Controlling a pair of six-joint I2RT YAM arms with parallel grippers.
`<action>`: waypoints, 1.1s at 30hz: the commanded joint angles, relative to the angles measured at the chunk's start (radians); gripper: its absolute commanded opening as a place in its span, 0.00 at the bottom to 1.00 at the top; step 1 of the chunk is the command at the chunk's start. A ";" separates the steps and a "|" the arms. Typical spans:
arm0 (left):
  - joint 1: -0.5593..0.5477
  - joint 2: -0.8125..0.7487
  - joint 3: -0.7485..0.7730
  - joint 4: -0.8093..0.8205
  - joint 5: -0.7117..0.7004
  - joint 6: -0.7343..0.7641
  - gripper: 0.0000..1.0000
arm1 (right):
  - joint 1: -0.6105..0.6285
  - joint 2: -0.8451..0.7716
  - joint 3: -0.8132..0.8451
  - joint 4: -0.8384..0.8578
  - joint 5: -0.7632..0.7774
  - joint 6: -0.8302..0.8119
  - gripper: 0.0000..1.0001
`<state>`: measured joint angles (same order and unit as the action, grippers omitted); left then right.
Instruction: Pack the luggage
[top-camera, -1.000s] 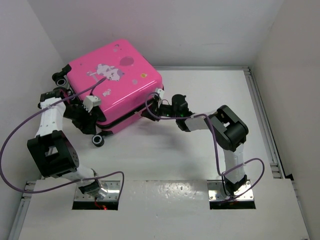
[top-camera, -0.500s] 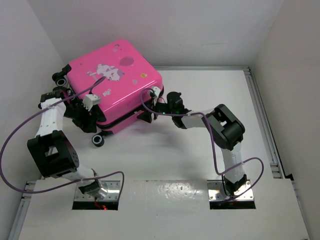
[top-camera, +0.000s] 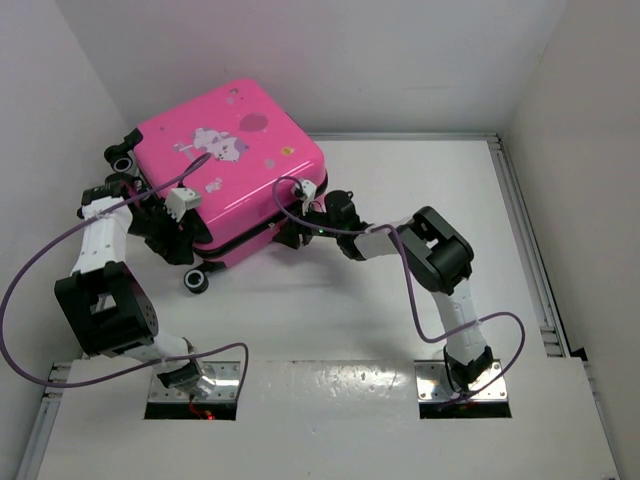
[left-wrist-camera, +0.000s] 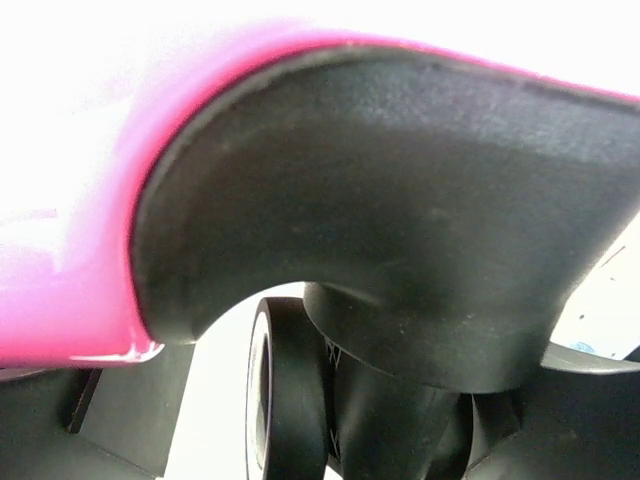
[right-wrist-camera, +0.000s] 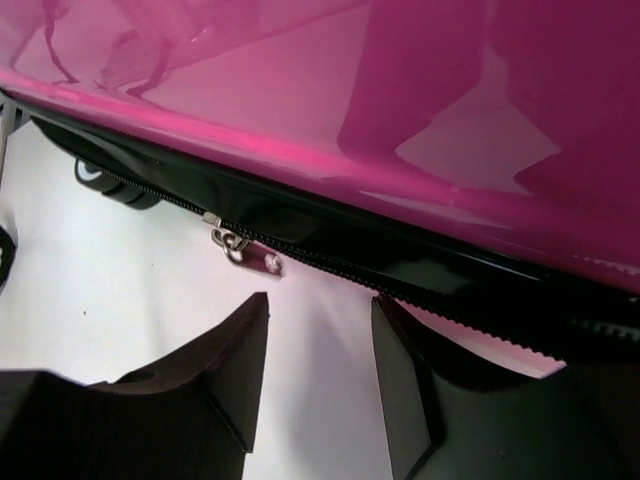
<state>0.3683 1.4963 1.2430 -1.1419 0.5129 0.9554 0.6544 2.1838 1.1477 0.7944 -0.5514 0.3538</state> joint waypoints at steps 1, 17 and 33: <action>-0.009 -0.018 -0.031 0.016 0.030 0.003 0.89 | 0.019 -0.002 0.021 0.124 0.068 0.039 0.46; -0.009 -0.027 -0.050 0.025 0.021 0.003 0.89 | 0.045 -0.050 0.041 0.235 0.172 0.077 0.50; 0.000 -0.027 -0.050 0.025 0.021 0.003 0.89 | 0.047 -0.110 0.011 0.336 0.294 0.099 0.39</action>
<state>0.3683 1.4773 1.2018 -1.1027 0.5117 0.9550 0.7086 2.1593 1.1358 0.9131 -0.3611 0.4603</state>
